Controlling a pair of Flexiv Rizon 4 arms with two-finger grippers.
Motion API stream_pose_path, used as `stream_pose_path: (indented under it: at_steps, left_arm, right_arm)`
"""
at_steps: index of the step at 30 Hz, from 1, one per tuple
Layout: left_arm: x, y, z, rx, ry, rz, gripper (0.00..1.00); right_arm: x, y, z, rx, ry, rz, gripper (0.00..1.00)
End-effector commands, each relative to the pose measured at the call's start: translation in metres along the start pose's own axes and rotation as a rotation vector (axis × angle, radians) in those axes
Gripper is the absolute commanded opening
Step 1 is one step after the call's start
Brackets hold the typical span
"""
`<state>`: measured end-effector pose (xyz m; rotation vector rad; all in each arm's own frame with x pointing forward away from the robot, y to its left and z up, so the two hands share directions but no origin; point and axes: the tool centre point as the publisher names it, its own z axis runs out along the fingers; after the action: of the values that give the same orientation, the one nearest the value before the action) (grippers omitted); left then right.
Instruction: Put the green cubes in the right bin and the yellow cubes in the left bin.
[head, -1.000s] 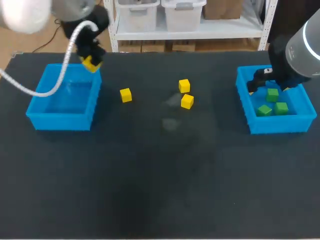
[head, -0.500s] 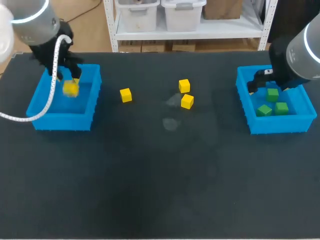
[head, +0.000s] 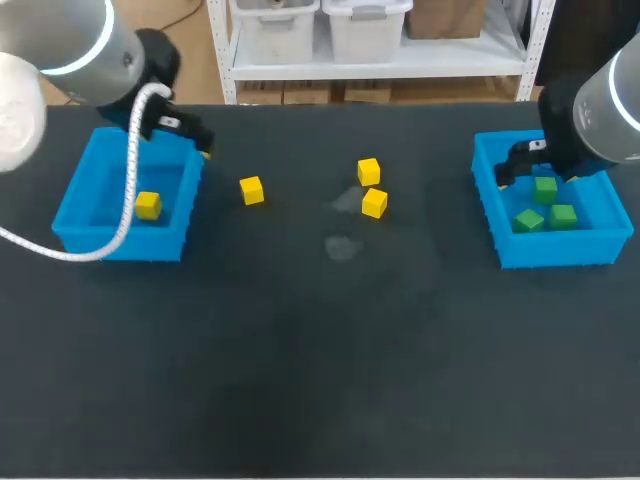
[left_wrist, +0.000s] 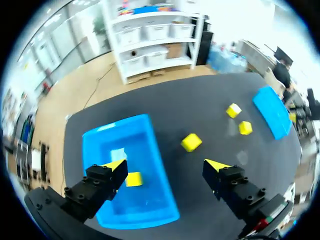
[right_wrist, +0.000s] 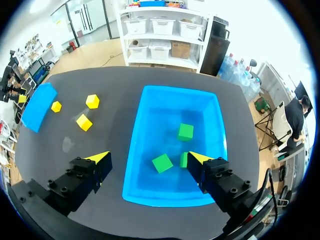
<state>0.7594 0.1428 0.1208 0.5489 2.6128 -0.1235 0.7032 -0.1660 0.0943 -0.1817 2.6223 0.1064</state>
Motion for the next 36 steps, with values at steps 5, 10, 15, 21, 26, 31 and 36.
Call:
stream_pose_path:
  at_steps: [5,10,15,21,26,31,36]
  left_arm:
    - [-0.024,-0.051,0.028,0.171,0.131,0.492,1.0]
    - [-0.027,-0.051,0.041,0.219,0.253,0.705,1.0]
    - [-0.026,-0.048,0.053,0.223,0.373,0.816,1.0]
    - [-0.021,-0.055,0.075,0.206,0.457,0.877,1.0]
    - [-0.016,-0.06,0.091,0.182,0.485,0.884,1.0]
    - [-0.001,-0.06,0.102,0.177,0.536,0.903,1.0]
    - [0.007,-0.053,0.111,0.148,0.55,0.897,1.0]
  right_arm:
    - [0.004,0.0,-0.001,0.003,-0.024,0.002,1.0]
    - [0.004,0.0,-0.001,0.003,-0.024,0.002,1.0]
    - [0.004,0.0,-0.001,0.003,-0.024,0.002,1.0]
    - [0.004,0.0,-0.001,0.003,-0.024,0.002,1.0]
    - [0.004,0.0,-0.001,0.003,-0.024,0.002,1.0]
    - [0.004,0.0,-0.001,0.003,-0.024,0.002,1.0]
    - [0.004,0.0,-0.001,0.003,-0.024,0.002,1.0]
